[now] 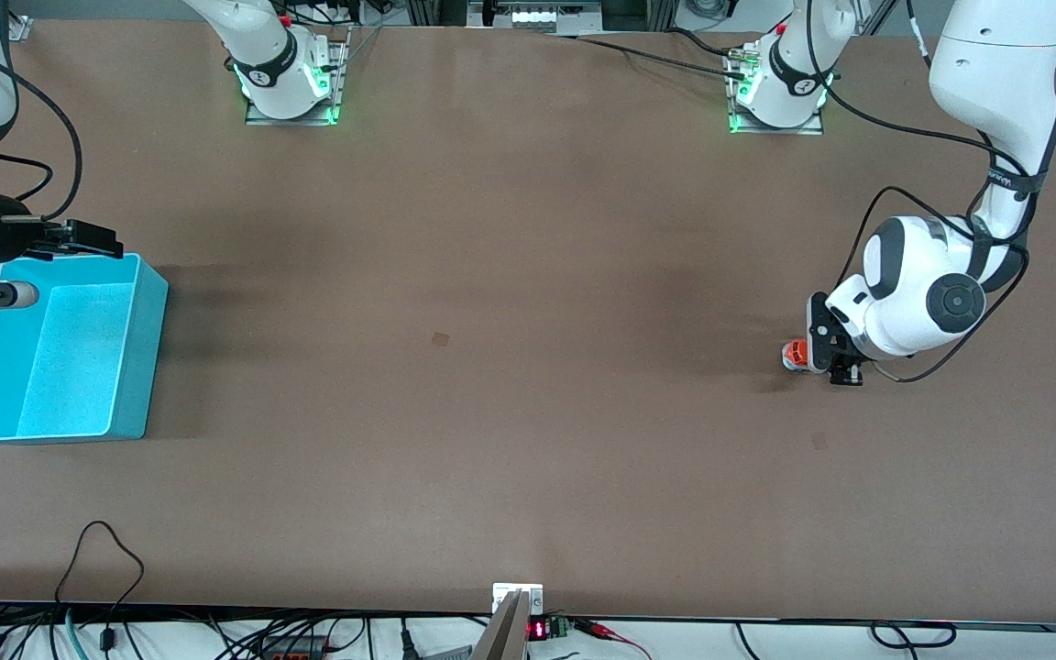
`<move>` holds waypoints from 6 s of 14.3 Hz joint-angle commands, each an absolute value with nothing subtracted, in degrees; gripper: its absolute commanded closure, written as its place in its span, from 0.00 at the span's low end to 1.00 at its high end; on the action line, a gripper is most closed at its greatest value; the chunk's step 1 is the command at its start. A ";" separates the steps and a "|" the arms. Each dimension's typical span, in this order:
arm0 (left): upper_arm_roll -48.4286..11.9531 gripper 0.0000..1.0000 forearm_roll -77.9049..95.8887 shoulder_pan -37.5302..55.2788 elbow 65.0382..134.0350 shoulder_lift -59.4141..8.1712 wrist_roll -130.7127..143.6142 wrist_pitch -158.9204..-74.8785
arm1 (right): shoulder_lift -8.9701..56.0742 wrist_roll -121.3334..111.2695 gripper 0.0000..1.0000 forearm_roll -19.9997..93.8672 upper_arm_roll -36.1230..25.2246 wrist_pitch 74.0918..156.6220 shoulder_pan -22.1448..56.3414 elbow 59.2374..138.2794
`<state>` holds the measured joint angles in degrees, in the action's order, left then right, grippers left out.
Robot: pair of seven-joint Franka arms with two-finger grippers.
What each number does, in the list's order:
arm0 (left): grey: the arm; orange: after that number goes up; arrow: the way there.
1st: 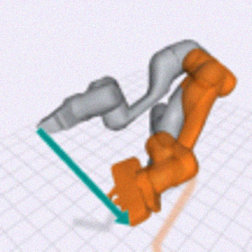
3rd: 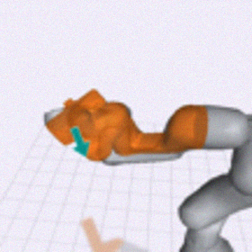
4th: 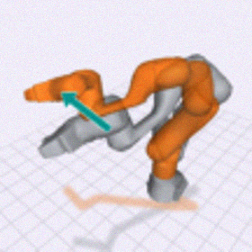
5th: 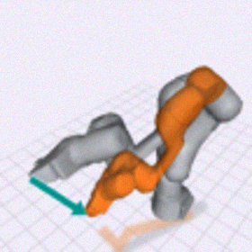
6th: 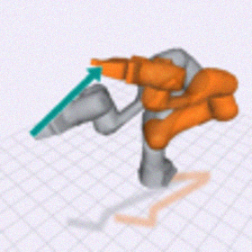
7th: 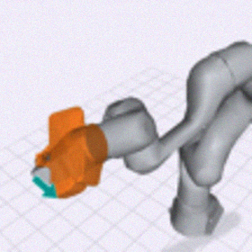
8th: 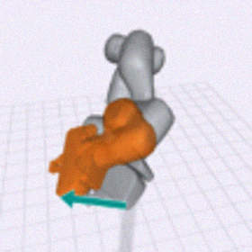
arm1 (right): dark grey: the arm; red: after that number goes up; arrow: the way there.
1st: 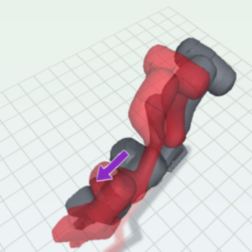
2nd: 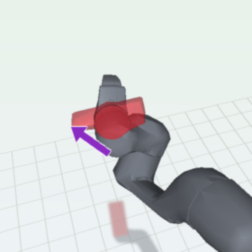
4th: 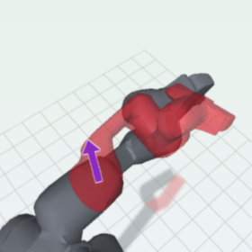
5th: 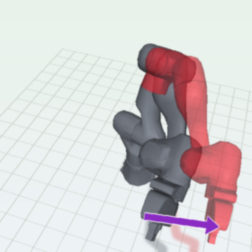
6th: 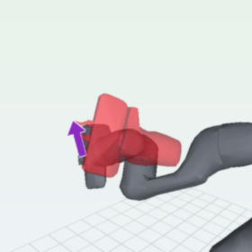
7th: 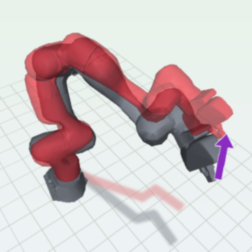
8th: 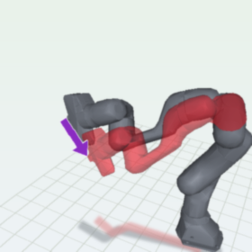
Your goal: Wind up bus and store in blue box
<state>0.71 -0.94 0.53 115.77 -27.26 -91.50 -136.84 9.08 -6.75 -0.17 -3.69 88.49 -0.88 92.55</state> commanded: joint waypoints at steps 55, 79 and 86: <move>1.40 0.00 -5.80 1.75 85.07 -5.64 -28.43 -79.63 | 8.79 -7.21 0.00 0.44 -3.25 86.75 -1.32 92.37; 3.96 0.00 -0.97 4.83 93.16 2.29 -3.34 -87.01 | 7.56 -27.20 0.00 0.44 6.65 95.34 -11.30 103.96; 3.78 0.00 -1.05 4.92 93.08 2.37 -3.34 -87.01 | 7.82 -64.21 0.00 -2.20 13.35 123.54 -17.31 122.50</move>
<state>3.96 -1.57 4.79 93.02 1.82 -4.01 -87.53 9.41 -55.76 -1.44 10.66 117.20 -14.86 117.27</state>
